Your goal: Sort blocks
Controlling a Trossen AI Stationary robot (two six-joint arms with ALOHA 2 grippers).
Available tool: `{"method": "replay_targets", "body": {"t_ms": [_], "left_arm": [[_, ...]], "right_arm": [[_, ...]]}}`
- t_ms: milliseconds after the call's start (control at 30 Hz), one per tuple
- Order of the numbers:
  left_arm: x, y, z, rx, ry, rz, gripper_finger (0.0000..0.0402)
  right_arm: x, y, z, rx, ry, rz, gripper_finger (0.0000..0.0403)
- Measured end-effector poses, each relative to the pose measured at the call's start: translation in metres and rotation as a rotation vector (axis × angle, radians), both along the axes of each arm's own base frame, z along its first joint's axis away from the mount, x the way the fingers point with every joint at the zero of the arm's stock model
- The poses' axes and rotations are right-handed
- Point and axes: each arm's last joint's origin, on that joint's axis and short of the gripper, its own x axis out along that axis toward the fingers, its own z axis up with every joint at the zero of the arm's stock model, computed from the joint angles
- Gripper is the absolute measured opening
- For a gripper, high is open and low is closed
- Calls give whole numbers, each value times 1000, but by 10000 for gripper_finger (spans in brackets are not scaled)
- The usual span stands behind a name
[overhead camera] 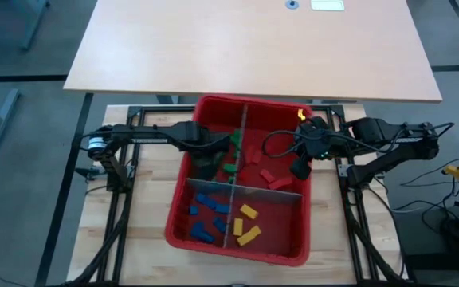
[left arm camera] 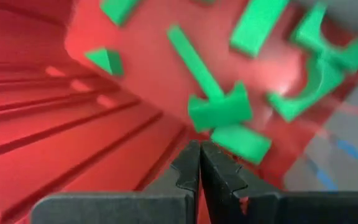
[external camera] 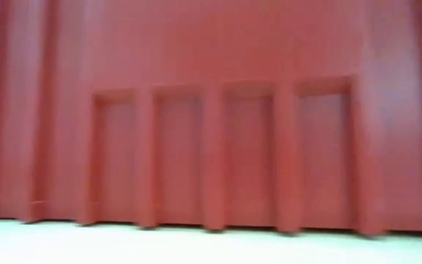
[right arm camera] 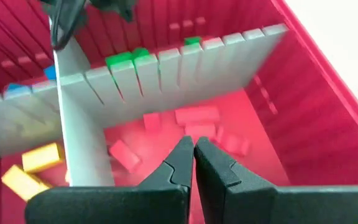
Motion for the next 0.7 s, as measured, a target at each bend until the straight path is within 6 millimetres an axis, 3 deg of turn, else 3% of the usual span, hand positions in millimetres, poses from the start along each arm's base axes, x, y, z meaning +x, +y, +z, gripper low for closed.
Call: {"method": "replay_targets", "body": {"t_ms": [233,367,533,700], "left_arm": [[-49,-13,-6,-109,73,35,0],[-93,-31,-14,-165,100,78,0],[-145,-48,-16,-182,69,205,0],[-188,-48,-9,-193,5,372,0]], "right_arm": [[-3,-1,1,-37,7,-15,0],[-6,-3,2,-63,8,-36,0],[-12,-12,5,-84,-6,-72,0],[-15,-25,8,-108,-5,-109,0]]}}
